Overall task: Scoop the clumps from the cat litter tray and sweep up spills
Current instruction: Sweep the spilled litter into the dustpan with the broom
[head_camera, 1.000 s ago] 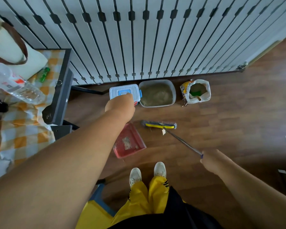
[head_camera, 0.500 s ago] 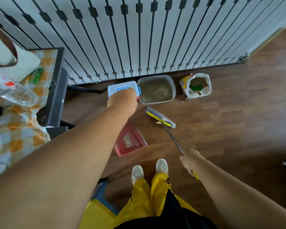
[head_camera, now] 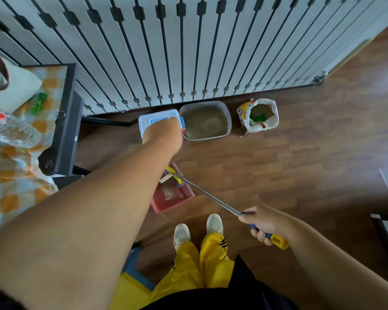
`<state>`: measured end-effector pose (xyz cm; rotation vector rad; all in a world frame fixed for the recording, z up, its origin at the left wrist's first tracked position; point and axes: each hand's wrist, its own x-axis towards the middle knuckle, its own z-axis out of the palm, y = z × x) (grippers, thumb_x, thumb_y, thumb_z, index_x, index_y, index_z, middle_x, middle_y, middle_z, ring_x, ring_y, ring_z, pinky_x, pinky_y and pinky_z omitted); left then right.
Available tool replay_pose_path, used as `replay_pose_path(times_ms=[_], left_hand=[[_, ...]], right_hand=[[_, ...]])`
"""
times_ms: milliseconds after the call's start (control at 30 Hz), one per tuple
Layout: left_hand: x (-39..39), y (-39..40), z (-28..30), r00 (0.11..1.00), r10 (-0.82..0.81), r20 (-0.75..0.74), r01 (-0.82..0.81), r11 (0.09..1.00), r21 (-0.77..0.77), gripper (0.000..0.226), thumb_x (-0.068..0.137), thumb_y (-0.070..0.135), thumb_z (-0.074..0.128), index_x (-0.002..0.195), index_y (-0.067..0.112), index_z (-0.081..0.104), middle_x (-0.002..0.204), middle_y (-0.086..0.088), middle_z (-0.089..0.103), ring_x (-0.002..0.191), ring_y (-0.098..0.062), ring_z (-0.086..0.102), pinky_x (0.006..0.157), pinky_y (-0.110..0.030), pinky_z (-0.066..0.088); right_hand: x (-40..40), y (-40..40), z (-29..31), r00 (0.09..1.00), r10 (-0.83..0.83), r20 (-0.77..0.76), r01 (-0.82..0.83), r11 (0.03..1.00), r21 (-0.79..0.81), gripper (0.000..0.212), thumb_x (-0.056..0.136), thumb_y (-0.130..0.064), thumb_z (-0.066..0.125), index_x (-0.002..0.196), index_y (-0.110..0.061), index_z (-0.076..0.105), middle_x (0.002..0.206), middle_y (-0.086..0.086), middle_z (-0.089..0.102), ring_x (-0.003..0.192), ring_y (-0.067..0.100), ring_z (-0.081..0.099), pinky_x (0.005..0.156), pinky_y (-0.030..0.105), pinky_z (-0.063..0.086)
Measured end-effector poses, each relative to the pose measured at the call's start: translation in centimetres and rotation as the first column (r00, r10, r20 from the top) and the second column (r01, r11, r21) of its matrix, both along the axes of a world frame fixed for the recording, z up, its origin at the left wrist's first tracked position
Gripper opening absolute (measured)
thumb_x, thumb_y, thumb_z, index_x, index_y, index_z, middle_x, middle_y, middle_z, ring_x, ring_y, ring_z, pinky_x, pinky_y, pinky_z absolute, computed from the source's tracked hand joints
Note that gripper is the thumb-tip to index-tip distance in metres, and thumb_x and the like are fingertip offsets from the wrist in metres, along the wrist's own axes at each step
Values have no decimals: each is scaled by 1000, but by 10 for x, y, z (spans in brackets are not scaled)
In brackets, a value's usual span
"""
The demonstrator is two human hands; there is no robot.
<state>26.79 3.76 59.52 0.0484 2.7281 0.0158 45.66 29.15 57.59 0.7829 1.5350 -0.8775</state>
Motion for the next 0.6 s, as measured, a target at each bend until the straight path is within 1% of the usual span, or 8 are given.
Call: replay_pose_path(times_ms=[133,200,267,333,433,500,567,600], left_hand=[[-1,-3,0,1000,-3,5,3,1000,6,29,99,18,51,126,12,54,92,-8,55,80,-27,51,64,-38,40],[-1,-3,0,1000,4,9,-4,1000,1,28,100,20,51,126,12,54,90,-7,53,81,-28,51,64,-39,40],[0,-3,2,1000,9,13,-9,1000,-6,28,100,21,52,127,12,54,96,-9,58,85,-29,56,65,-39,41],[2,-6,4,1000,1,6,-1,1000,-10,31,100,20,53,130,12,54,108,-11,64,93,-30,61,66,-39,42],[6,-10,7,1000,-11,-11,11,1000,-9,33,98,17,54,131,13,54,111,-11,65,92,-29,60,66,-37,42],[8,-13,8,1000,-5,-8,5,1000,-4,34,97,15,54,131,13,53,110,-11,64,87,-28,58,65,-37,42],[9,-15,9,1000,6,-7,-6,1000,-3,33,97,16,54,130,13,53,109,-11,64,85,-27,55,65,-38,42],[10,-15,8,1000,6,-8,-6,1000,-3,33,97,17,55,130,14,53,109,-11,64,83,-27,54,64,-38,41]], right_hand=[[1,-7,19,995,25,-94,-23,999,23,20,102,-32,52,118,-22,60,73,8,51,42,11,42,44,22,34],[-6,-6,27,987,62,-148,-52,996,69,20,102,-30,52,118,-20,59,72,9,52,42,12,44,43,22,36],[-14,-7,29,969,153,-192,-129,983,134,22,103,-27,52,120,-14,57,73,12,54,43,16,46,42,24,37],[-24,-11,27,952,223,-208,-185,965,186,24,103,-25,51,122,-10,55,73,14,54,47,21,48,42,26,39],[-33,-21,7,928,332,-171,-281,922,267,24,104,-26,49,117,-8,56,75,14,60,57,27,55,49,29,44],[-29,-32,-12,888,434,-154,-367,869,331,21,102,-28,50,107,-9,58,81,12,62,65,26,59,58,30,48],[-15,-50,-33,846,509,-159,-437,832,341,17,98,-29,52,97,-12,57,85,7,60,68,20,56,68,31,49],[-8,-59,-37,846,512,-151,-450,836,313,17,98,-29,51,96,-12,57,82,5,58,65,17,52,67,30,47]])
